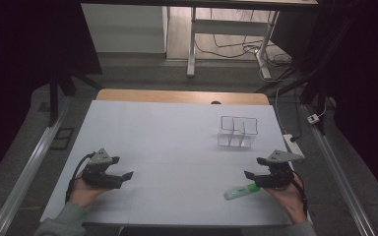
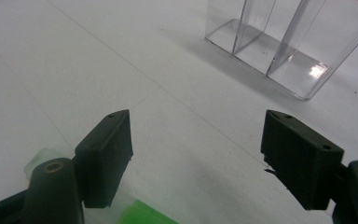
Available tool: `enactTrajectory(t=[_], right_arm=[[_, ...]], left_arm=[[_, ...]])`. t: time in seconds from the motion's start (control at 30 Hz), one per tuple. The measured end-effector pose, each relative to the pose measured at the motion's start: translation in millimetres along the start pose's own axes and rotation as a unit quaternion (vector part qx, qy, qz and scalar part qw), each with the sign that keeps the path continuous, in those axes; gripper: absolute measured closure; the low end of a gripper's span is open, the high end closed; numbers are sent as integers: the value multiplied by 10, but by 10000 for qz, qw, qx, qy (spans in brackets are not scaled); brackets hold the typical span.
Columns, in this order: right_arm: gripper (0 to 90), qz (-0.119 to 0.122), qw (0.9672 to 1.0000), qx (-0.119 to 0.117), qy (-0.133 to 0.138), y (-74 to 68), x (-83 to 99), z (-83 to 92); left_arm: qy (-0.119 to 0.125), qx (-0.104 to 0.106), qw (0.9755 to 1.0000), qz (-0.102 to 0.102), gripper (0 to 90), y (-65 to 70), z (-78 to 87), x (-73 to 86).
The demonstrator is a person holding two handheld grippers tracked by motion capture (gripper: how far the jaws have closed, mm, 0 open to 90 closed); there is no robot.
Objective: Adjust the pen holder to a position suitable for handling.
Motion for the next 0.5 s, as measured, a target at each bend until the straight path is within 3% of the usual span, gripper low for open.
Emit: enactTrajectory(t=[0.5], right_arm=[[360,-288,9993,239,10,120,-219,-10]], left_arm=[[-16,-23,10000,-1,176,-1,12,12]])
Point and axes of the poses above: each handheld gripper's, and its own axes: z roughly backward along the jaws, x roughly out of its underside, y roughly to its right, the point moved 6 cm from there along -z, roughly forward along the jaws, and after that the axes turned 3 degrees about -x, right-handed, at the moved point
